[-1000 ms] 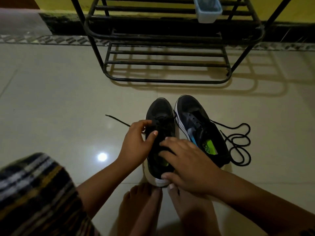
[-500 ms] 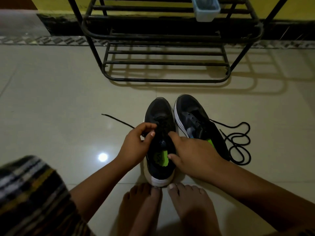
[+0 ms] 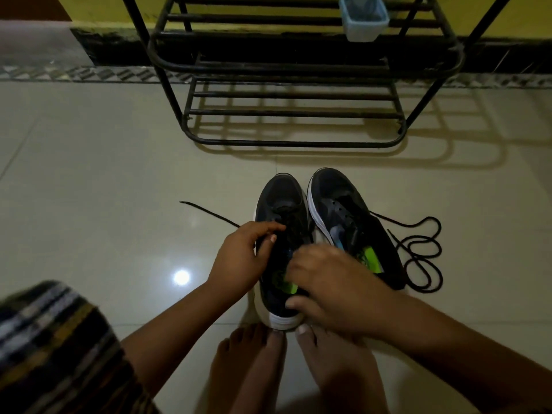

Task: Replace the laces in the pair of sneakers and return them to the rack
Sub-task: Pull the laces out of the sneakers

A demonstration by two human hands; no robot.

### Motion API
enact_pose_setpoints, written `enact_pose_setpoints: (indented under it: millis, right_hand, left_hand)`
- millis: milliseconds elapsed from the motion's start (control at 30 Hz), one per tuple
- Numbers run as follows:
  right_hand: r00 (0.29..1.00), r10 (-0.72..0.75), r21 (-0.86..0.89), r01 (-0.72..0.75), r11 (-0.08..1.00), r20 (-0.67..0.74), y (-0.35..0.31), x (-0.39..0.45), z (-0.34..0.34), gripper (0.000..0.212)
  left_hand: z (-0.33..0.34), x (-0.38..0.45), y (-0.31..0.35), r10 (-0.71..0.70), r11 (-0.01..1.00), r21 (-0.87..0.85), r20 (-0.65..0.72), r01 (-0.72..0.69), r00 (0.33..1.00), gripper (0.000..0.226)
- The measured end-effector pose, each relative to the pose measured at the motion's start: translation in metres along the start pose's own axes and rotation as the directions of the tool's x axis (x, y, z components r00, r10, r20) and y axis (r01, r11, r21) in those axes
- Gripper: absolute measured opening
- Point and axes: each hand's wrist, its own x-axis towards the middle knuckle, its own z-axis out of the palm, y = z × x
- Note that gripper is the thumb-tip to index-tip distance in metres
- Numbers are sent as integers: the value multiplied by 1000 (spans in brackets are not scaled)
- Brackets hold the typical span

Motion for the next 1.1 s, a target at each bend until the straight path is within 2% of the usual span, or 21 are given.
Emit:
enact_pose_setpoints:
  millis: [33, 100, 200, 267, 467, 633, 733, 800, 867, 1000, 1033, 1100]
  right_hand:
    - [995, -22, 85, 14, 996, 95, -5, -2, 5, 41]
    - [990, -42, 149, 21, 989, 135, -6, -5, 20, 46]
    - [992, -32, 19, 30, 999, 118, -3, -2, 40, 46]
    - [995, -44, -62, 50, 997, 95, -1, 1, 52, 55]
    - [992, -120, -56, 117, 992, -50, -2, 1, 57, 57]
    - [986, -136, -105, 125, 987, -100, -2, 0, 53, 50]
    - [989, -114, -121, 102, 987, -92, -3, 0, 54, 44]
    - [991, -107, -135, 96, 986, -77, -2, 0, 56, 44]
    - [991, -108, -147, 96, 984, -73, -2, 0, 57, 49]
    - [992, -104, -128, 93, 987, -77, -2, 1, 57, 51]
    - [992, -101, -122, 92, 988, -77, -3, 1, 57, 51]
    - [992, -97, -122, 86, 989, -87, -3, 1, 57, 51]
  left_hand:
    - [-1, 0, -1, 6, 1000, 3, 6, -6, 1000, 27]
    - [-4, 0, -3, 4, 1000, -11, 18, -4, 1000, 21]
    - [-9, 3, -5, 35, 999, 20, 30, -36, 999, 22]
    - [-9, 5, -2, 70, 993, 97, 49, -75, 996, 24]
    - [-11, 7, 3, 219, 904, 364, 57, -224, 974, 14]
    - [-11, 11, 8, 300, 835, 458, 86, -305, 950, 8]
    - [-10, 9, 7, 261, 887, 389, 27, -250, 965, 7]
    - [-8, 8, 6, 133, 965, 235, -54, -117, 990, 6]
    - [-6, 9, 4, -17, 998, 61, -113, 24, 993, 11]
    - [-5, 13, 4, -268, 937, -260, -107, 233, 957, 15]
    - [-4, 12, 6, -272, 932, -270, -88, 240, 958, 13]
    - [-6, 11, 9, -202, 967, -169, -61, 189, 978, 8]
